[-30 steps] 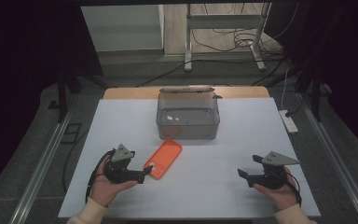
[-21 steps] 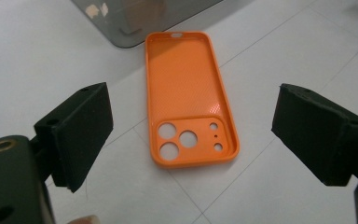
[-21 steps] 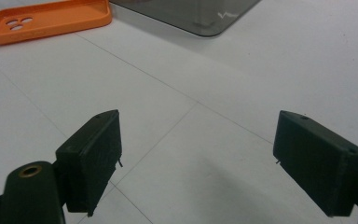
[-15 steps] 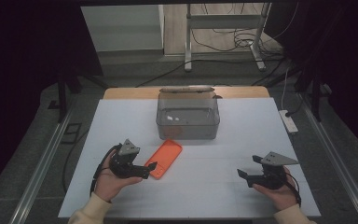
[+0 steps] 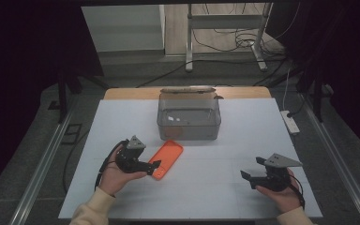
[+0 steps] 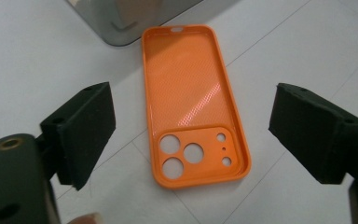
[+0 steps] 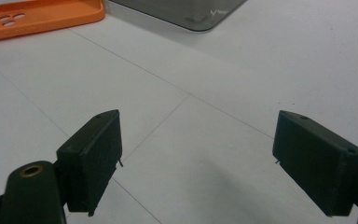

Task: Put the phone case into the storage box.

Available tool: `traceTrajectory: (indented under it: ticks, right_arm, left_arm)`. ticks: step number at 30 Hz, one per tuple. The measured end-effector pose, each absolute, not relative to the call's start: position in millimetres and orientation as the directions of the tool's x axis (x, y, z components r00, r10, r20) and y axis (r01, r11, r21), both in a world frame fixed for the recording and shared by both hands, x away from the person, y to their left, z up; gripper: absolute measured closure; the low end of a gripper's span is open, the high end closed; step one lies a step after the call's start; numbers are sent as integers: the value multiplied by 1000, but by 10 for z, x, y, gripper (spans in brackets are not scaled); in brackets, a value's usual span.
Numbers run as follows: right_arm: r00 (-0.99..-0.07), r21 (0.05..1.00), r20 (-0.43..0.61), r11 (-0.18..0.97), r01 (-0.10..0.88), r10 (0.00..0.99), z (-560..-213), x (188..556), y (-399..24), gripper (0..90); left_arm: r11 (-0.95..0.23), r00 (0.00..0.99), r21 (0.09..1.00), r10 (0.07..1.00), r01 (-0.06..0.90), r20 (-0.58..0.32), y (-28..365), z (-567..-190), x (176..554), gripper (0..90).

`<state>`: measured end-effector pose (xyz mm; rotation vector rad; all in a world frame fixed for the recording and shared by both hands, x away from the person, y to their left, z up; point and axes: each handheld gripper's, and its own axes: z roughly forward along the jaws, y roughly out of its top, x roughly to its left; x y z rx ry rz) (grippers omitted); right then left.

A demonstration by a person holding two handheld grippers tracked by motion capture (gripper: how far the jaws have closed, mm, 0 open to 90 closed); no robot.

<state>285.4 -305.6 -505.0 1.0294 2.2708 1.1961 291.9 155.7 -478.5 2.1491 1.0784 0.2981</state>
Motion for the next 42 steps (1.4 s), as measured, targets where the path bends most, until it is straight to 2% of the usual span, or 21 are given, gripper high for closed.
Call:
traceTrajectory:
  ticks: [12, 42]
  right_arm:
    - [-660, 822, 2, 375, 429, 751, -5054, 2846, -3062, 159]
    - [-656, 816, -1, 380, 436, 755, -5067, 2853, -3062, 160]
  left_arm:
    - [-446, 620, 607, 778, 658, -101, 1585, -4886, 3101, 143]
    - [-466, 628, 603, 775, 647, -76, 1524, -4899, 3360, 149]
